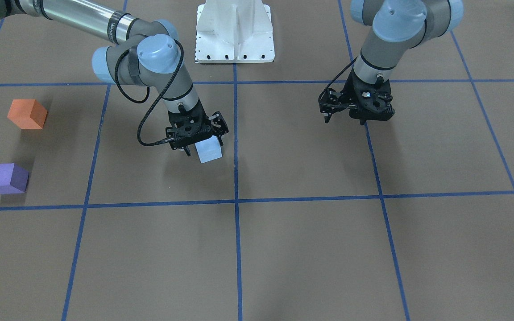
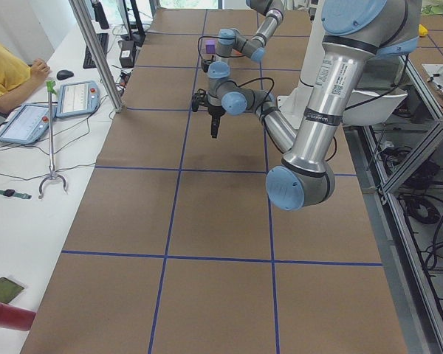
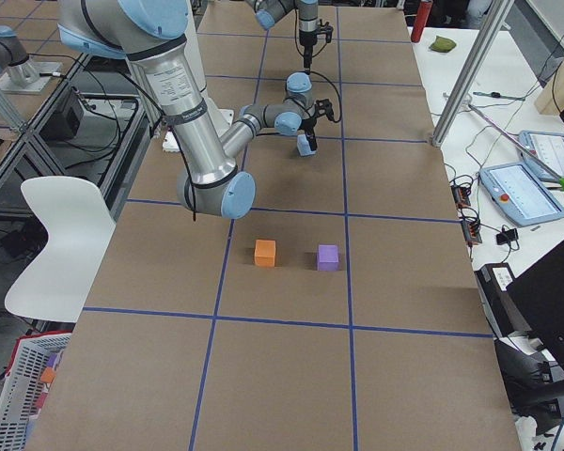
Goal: Place blue block between orange and purple blocks
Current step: 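Lower the right gripper over the light blue cube and grasp it, then carry the light blue cube with the right gripper toward the purple cube, then lower the light blue cube between the purple and orange cubes, release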
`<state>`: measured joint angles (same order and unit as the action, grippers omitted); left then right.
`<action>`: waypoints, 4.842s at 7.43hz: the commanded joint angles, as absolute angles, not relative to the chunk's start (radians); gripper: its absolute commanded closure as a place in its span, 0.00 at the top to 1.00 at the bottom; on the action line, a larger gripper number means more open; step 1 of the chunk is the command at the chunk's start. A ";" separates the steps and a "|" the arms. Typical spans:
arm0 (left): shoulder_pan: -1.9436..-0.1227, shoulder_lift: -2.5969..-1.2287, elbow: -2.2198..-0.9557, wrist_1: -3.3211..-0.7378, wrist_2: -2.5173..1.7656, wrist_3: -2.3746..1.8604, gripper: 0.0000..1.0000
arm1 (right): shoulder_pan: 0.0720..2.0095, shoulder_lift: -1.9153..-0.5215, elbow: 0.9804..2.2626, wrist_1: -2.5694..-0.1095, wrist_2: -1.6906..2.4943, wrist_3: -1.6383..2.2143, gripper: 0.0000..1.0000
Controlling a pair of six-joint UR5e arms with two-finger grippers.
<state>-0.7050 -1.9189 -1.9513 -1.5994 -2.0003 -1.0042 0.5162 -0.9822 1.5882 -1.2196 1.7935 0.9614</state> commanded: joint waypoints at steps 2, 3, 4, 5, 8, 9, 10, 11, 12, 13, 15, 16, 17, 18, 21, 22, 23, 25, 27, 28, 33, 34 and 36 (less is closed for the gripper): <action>-0.704 -1.919 -1.948 -1.600 -2.000 -1.005 0.99 | 0.503 -0.947 1.543 -1.219 1.767 0.885 0.99; -0.704 -1.919 -1.948 -1.600 -2.000 -1.005 0.99 | 0.502 -0.948 1.542 -1.218 1.766 0.884 0.94; -0.703 -1.919 -1.948 -1.601 -2.000 -1.006 0.99 | 0.493 -0.948 1.540 -1.219 1.764 0.885 0.91; -0.701 -1.919 -1.948 -1.600 -2.000 -1.006 0.99 | 0.486 -0.948 1.540 -1.220 1.756 0.890 0.84; -0.701 -1.919 -1.948 -1.601 -2.000 -1.014 0.99 | 0.485 -0.959 1.540 -1.224 1.756 0.903 0.69; -0.700 -1.919 -1.947 -1.601 -1.999 -1.015 0.99 | 0.485 -0.959 1.542 -1.224 1.756 0.916 0.45; -0.699 -1.921 -1.948 -1.601 -1.999 -1.015 0.99 | 0.486 -0.959 1.546 -1.227 1.758 0.923 0.10; -0.699 -1.922 -1.947 -1.601 -1.999 -1.019 0.99 | 0.497 -0.959 1.560 -1.250 1.762 0.936 0.00; -0.701 -1.922 -1.947 -1.601 -1.999 -1.017 1.00 | 0.530 -0.974 1.622 -1.319 1.766 0.952 0.00; -0.701 -1.924 -1.948 -1.601 -1.999 -1.019 0.99 | 0.567 -1.029 1.737 -1.424 1.773 0.988 0.00; -0.701 -1.928 -1.950 -1.601 -1.997 -1.020 1.00 | 0.749 -1.174 1.860 -1.494 1.964 1.071 0.00; -0.701 -1.930 -1.951 -1.601 -1.997 -1.022 1.00 | 0.846 -1.248 1.874 -1.493 2.059 1.069 0.00; -0.701 -1.930 -1.956 -1.600 -1.996 -1.022 1.00 | 0.915 -1.319 1.875 -1.485 2.116 1.052 0.00; -0.701 -1.930 -1.953 -1.601 -1.996 -1.022 1.00 | 0.960 -1.363 1.871 -1.485 2.153 1.045 0.00; -0.701 -1.930 -1.950 -1.600 -1.996 -1.022 1.00 | 1.014 -1.541 1.873 -1.450 2.175 0.886 0.00; -0.700 -1.930 -1.950 -1.600 -1.996 -1.023 1.00 | 1.012 -1.610 1.870 -1.365 2.174 0.884 0.00; -0.698 -1.931 -1.951 -1.600 -1.996 -1.035 1.00 | 1.014 -1.656 1.868 -1.311 2.177 0.885 0.00; -0.696 -1.933 -1.951 -1.601 -1.997 -1.065 1.00 | 1.011 -1.666 1.842 -1.305 2.172 0.882 0.00; -0.696 -1.939 -1.950 -1.601 -1.997 -1.065 1.00 | 1.009 -1.661 1.818 -1.304 2.171 0.880 0.00; -0.696 -1.939 -1.948 -1.601 -1.997 -1.065 1.00 | 1.009 -1.660 1.798 -1.278 2.171 0.882 0.00; -0.696 -1.940 -1.950 -1.601 -1.997 -1.066 1.00 | 1.003 -1.663 1.712 -1.124 2.178 0.893 0.00; -0.695 -1.940 -1.948 -1.601 -1.997 -1.066 1.00 | 0.990 -1.663 1.712 -1.124 2.175 0.888 0.00; -0.696 -1.940 -1.948 -1.601 -1.997 -1.066 1.00 | 0.960 -1.660 1.712 -1.111 2.169 0.887 0.00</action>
